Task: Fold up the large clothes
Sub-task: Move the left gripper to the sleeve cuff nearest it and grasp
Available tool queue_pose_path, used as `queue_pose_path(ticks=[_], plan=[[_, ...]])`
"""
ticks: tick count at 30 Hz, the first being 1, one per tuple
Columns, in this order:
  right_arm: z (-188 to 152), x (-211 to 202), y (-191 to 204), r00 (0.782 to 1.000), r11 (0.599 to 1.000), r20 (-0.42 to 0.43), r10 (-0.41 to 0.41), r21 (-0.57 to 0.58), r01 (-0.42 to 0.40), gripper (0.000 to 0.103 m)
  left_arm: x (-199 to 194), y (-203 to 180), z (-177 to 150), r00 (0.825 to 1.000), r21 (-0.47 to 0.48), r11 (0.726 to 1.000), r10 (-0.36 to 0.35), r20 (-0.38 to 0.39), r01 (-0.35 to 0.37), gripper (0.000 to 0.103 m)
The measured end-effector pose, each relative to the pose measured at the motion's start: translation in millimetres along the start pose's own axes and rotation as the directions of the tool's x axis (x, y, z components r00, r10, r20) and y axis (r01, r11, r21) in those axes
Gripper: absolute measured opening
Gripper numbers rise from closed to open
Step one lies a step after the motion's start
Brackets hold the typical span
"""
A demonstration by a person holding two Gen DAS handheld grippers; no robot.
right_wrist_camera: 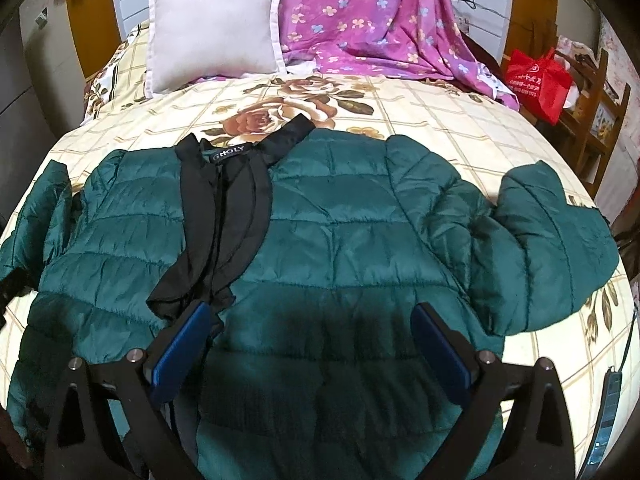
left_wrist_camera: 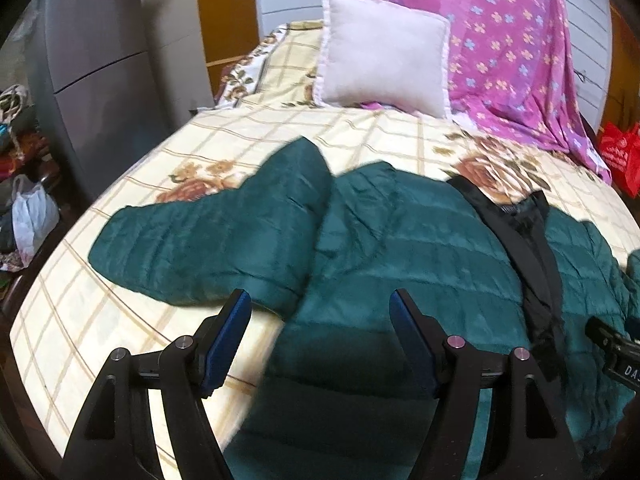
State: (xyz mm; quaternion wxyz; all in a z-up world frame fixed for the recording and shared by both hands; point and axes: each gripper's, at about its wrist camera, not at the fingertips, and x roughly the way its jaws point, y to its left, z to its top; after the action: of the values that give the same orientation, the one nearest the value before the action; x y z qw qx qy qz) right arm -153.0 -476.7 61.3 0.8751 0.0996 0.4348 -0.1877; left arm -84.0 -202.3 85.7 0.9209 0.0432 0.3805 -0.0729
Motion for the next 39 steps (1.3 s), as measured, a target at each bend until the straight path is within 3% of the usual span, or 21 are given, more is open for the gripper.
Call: queue_pose_path(ticks=[12, 17, 19, 23, 29, 31, 36, 39], plan=[[4, 11, 8, 1.0, 1.0, -0.012, 0.018, -0.005, -0.018, 0.101, 15, 61, 9, 0.997, -0.091, 0.993, 0.07, -0.014, -0.071, 0.046], [3, 11, 9, 1.0, 1.0, -0.016, 0.018, -0.009, -0.018, 0.101, 27, 106, 9, 0.998, -0.209, 0.977, 0.044, -0.042, -0.052, 0.046], [2, 11, 9, 1.0, 1.0, -0.019, 0.023, -0.011, -0.024, 0.101, 35, 133, 11, 0.998, -0.272, 0.96, 0.053, -0.035, -0.06, 0.046], [1, 12, 10, 0.999, 0.999, -0.028, 0.025, -0.024, -0.026, 0.101, 60, 184, 14, 0.991, -0.377, 0.917, 0.102, -0.092, -0.129, 0.046], [0, 15, 15, 0.999, 0.998, -0.045, 0.017, -0.056, -0.02, 0.101, 98, 259, 8, 0.972, -0.57, 0.788, 0.167, -0.167, -0.233, 0.046], [0, 15, 18, 0.999, 0.998, -0.047, 0.017, -0.066, -0.02, 0.101, 107, 272, 7, 0.97, -0.603, 0.76, 0.177, -0.169, -0.244, 0.046], [-1, 17, 26, 0.998, 0.995, -0.058, 0.014, -0.097, -0.02, 0.101, 126, 284, 8, 0.962, -0.627, 0.73, 0.195, -0.191, -0.272, 0.046], [-2, 14, 29, 0.999, 0.994, -0.051, 0.013, -0.109, -0.018, 0.101, 131, 285, 12, 0.96, -0.628, 0.727, 0.218, -0.173, -0.278, 0.045]])
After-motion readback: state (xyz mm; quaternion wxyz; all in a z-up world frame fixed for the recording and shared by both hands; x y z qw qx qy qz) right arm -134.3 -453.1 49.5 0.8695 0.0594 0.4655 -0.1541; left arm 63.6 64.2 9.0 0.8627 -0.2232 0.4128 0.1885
